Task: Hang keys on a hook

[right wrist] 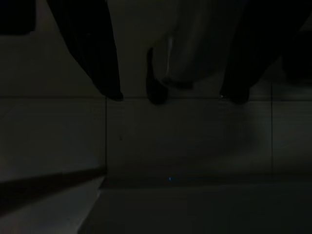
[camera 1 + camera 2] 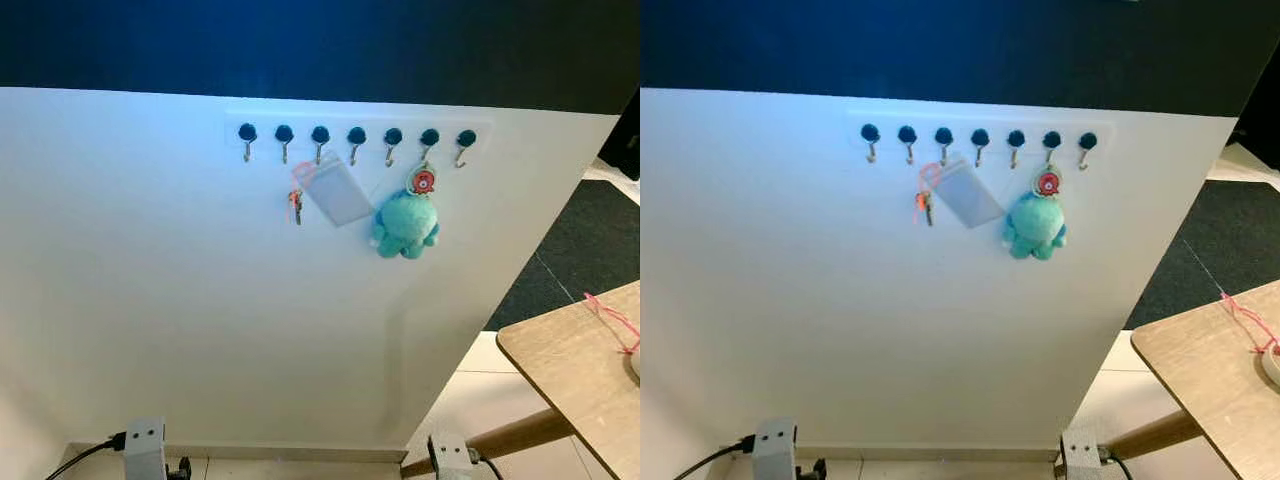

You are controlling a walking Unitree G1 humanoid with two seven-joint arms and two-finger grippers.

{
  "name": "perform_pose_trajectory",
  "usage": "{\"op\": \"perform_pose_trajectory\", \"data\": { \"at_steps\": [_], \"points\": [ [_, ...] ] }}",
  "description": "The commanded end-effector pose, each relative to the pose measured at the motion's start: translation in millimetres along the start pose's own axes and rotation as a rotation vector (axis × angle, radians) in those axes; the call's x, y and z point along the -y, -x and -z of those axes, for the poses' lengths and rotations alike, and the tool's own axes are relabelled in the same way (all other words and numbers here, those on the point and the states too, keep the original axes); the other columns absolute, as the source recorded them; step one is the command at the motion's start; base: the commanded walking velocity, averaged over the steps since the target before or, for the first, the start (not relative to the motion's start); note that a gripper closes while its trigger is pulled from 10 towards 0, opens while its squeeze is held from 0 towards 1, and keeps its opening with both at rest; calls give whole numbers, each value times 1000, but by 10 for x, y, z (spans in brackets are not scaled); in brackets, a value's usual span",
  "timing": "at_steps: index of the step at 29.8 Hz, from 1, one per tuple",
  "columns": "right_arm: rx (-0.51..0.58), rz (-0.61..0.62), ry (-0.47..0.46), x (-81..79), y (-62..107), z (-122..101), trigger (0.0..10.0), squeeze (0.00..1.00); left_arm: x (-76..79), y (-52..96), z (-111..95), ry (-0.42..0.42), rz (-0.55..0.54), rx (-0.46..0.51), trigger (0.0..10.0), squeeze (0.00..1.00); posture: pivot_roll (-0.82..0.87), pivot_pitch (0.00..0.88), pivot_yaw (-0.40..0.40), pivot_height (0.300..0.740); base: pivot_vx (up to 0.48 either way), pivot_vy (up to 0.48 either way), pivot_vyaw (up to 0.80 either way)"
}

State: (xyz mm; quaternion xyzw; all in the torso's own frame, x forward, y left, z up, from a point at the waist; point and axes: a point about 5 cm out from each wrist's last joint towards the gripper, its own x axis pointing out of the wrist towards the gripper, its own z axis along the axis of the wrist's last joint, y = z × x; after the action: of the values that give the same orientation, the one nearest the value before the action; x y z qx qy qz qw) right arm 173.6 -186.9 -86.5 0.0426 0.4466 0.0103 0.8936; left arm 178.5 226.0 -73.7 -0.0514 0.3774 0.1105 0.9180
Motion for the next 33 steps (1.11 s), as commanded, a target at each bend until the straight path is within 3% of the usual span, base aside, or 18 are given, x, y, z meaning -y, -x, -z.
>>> {"op": "perform_pose_trajectory", "data": {
  "at_steps": [1,7,15,21,24,26,27,33],
  "points": [
    [6,2,-3,-1,-7,-30,10000,0,9,-3,13,-1,6,-15,10000,0,43,0,-34,740,0,0,0],
    [10,-2,8,-16,-19,-70,10000,0,-8,-12,-51,20,-22,30,10000,0,44,0,-38,740,0,0,0],
    [19,14,-10,-17,-26,-97,10000,0,29,-24,-43,-69,25,-8,10000,0,29,0,-11,740,0,0,0],
    [9,47,-13,32,-9,-50,10000,0,82,-20,4,-81,70,-41,10000,0,35,0,-17,740,0,0,0],
    [7,46,-12,36,-6,-41,10000,0,105,-18,35,-122,85,-67,10000,0,36,0,-22,740,0,0,0],
    [-1,42,-6,40,-2,-23,10000,0,132,0,142,-217,101,-146,10000,0,35,0,-23,740,0,0,0],
    [-3,42,-5,41,-1,-19,10000,0,128,4,163,-224,95,-161,10000,0,35,0,-24,740,0,0,0],
    [-9,30,2,39,2,-4,10000,0,143,9,168,-168,92,-144,10000,0,39,0,-29,740,0,0,0]
  ]
}}
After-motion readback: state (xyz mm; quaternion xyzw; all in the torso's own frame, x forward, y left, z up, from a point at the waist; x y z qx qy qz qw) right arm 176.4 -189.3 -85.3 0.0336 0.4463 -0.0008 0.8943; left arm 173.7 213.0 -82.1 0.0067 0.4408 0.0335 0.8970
